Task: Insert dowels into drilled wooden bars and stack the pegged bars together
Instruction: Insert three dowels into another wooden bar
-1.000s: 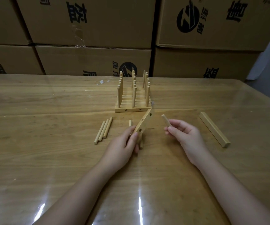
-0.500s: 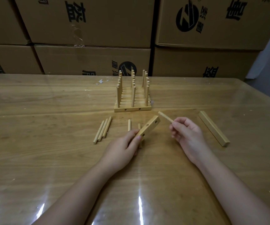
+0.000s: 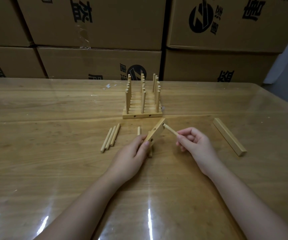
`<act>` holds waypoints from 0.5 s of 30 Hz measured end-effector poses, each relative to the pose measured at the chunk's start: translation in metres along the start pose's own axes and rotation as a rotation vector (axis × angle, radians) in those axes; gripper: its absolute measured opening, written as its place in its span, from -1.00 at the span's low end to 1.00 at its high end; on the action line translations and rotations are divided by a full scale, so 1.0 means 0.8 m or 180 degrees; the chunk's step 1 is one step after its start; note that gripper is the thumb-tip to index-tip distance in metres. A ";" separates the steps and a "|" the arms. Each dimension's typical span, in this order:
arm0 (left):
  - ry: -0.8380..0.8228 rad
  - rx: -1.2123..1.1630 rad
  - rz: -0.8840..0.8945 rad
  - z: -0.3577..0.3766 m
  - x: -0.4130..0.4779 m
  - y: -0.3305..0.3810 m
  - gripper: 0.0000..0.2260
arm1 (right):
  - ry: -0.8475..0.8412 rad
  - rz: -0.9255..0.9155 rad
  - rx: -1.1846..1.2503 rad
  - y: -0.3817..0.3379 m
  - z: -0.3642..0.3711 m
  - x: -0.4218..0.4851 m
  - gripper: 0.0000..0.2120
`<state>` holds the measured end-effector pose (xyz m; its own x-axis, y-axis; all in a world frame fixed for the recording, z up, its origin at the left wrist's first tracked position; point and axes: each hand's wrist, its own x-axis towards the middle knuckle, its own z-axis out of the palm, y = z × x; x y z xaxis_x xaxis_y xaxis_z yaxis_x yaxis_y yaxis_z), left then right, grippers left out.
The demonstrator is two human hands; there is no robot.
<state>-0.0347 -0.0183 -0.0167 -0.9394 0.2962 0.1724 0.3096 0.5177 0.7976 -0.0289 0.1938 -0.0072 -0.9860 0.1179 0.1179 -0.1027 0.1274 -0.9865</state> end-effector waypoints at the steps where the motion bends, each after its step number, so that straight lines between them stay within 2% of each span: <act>1: 0.0001 0.0007 0.0010 0.000 0.000 -0.001 -0.72 | 0.0036 -0.0027 -0.0054 0.000 0.001 -0.001 -0.94; 6: 0.0049 0.0224 0.0000 0.002 -0.001 -0.001 -0.64 | 0.0343 -0.0410 -0.0479 0.000 0.004 -0.004 -0.91; 15: 0.0070 0.0753 0.0203 0.005 -0.002 0.002 -0.58 | 0.0666 -0.1361 -0.1966 -0.005 0.005 -0.014 -0.91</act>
<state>-0.0323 -0.0147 -0.0175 -0.9190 0.3181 0.2328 0.3918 0.6728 0.6275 -0.0184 0.1877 -0.0051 -0.8257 0.1105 0.5532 -0.3160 0.7218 -0.6158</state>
